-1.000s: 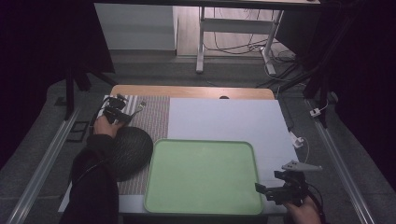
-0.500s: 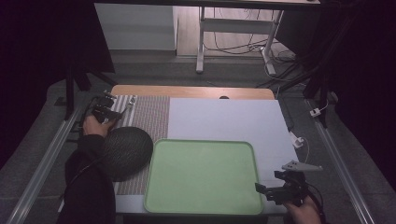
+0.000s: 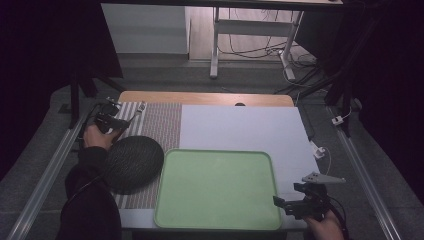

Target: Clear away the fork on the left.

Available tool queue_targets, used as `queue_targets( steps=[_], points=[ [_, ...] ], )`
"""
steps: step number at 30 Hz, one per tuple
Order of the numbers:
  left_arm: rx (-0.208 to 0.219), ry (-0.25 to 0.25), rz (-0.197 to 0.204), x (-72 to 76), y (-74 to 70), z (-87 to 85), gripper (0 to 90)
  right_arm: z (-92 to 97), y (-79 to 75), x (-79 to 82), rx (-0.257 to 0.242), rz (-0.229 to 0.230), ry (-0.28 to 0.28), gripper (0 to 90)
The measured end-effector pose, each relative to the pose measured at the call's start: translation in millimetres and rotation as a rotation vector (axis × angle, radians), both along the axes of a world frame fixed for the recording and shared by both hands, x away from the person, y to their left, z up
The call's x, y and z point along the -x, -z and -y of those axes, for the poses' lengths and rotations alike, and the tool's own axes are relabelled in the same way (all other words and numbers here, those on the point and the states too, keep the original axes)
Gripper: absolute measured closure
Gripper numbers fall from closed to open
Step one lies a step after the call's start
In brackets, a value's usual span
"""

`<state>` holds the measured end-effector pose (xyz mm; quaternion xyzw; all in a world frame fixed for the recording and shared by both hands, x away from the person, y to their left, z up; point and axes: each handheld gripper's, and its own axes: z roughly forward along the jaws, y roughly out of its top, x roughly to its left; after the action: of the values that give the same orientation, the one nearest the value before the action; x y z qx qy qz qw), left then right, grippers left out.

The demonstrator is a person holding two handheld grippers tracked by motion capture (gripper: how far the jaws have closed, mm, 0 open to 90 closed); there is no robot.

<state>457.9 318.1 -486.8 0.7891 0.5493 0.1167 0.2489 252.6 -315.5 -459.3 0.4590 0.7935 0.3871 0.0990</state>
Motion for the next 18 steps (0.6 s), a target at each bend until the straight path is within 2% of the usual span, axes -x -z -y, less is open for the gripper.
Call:
queue_targets(
  steps=[18],
  points=[
    [0.037, 0.101, 0.018, 36.2, -12.7, 34.3, 77.4, -0.3, -0.1, 0.4, 0.001, 0.004, 0.0, 0.8]
  ],
)
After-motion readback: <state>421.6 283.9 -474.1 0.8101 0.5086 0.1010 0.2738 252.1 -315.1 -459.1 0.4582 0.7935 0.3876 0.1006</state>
